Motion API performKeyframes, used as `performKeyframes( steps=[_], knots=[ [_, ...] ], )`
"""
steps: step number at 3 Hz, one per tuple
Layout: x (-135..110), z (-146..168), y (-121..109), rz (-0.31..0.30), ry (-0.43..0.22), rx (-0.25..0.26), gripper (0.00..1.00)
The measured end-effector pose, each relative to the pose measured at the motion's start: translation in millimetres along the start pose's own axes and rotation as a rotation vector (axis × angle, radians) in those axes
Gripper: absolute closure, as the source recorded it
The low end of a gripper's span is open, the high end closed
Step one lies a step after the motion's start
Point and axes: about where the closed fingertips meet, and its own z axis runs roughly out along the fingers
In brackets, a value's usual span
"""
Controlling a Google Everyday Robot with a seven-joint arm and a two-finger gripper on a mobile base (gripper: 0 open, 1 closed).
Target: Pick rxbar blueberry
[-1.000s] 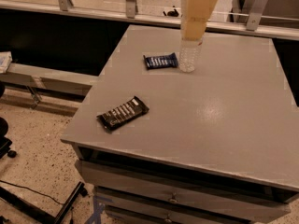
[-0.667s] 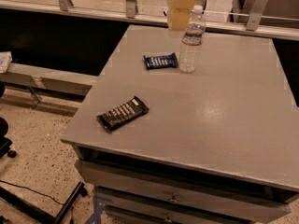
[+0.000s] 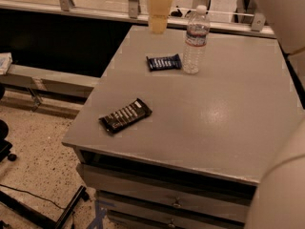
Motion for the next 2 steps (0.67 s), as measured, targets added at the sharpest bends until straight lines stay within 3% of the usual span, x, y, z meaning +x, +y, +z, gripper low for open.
performKeyframes(
  steps=[2],
  knots=[
    [-8.6,60.3,-17.0,0.047,0.034,-0.058,0.0]
  ],
)
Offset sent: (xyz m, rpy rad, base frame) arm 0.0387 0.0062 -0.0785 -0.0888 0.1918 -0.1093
